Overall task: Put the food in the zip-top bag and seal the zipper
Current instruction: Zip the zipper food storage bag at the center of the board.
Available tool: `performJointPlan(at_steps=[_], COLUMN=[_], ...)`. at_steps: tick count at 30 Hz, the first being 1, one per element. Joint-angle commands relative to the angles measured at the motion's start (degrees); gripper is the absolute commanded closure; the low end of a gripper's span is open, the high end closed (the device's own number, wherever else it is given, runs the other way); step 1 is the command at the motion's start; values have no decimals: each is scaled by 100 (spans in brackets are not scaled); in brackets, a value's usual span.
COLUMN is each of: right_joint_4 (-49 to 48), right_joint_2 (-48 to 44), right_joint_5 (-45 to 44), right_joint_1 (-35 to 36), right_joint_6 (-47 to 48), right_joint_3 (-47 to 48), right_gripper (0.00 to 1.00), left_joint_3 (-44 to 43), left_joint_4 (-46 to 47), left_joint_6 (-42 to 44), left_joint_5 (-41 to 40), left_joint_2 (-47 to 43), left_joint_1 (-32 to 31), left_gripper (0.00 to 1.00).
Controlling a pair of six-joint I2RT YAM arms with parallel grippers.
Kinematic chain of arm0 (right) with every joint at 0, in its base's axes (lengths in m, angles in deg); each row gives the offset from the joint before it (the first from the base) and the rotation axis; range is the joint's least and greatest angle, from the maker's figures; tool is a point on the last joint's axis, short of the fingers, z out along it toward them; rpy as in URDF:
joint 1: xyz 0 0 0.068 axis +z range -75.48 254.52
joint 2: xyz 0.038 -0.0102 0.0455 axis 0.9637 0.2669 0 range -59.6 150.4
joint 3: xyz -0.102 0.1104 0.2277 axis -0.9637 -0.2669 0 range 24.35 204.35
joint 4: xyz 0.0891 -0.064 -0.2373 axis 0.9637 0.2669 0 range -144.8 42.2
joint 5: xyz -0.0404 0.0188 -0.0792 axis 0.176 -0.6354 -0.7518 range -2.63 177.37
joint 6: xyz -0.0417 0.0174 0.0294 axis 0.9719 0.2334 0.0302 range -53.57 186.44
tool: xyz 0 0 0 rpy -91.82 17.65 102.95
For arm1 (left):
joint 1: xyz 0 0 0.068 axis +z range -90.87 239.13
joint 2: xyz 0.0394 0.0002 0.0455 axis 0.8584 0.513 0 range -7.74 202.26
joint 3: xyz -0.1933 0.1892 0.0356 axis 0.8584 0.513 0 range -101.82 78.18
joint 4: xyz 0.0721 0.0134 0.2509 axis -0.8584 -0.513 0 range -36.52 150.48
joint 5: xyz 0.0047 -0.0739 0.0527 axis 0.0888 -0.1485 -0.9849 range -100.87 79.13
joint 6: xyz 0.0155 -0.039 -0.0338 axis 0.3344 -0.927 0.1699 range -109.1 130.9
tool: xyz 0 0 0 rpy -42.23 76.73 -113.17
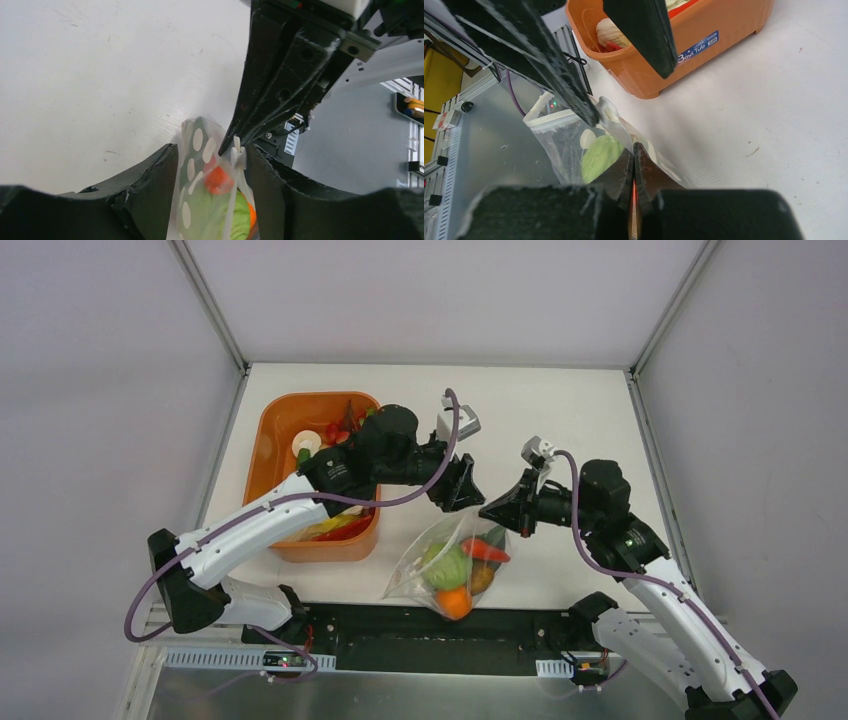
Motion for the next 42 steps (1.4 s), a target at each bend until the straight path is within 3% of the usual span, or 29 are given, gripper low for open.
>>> performJointPlan(at_steps=[1,4,11,18,27,32,42], right_joint_4=[-183,-157,-148,-148,-148,-147,-150], right_joint_2=[-109,-113,-97,-112,-96,-109,-116], right_joint_5=[-18,-27,-28,-11,-14,13,54], right_joint_1=[-36,-51,-76,-82,-96,-105,-98], right_joint_6=[-55,-45,-53,-61,-79,-80,-93], right_joint_3=[193,191,187,191,191,191,169], right_gripper=[100,100,100,100,100,100,100], left_joint_3=[-309,-322,-321,-506,-568,-563,-422], left_joint_4=[64,6,-62,-246,-527,-379,2], left_joint_6=[-7,5,46,81,194,156,-34], left_joint_5=[46,160,732,1026,797,860,850], left_joint_2=[95,102,115,320,314,337,296], left_joint_1=[-30,-27,-28,-28,-30,-25,-22], left_gripper=[49,61,58,73,76,83,74])
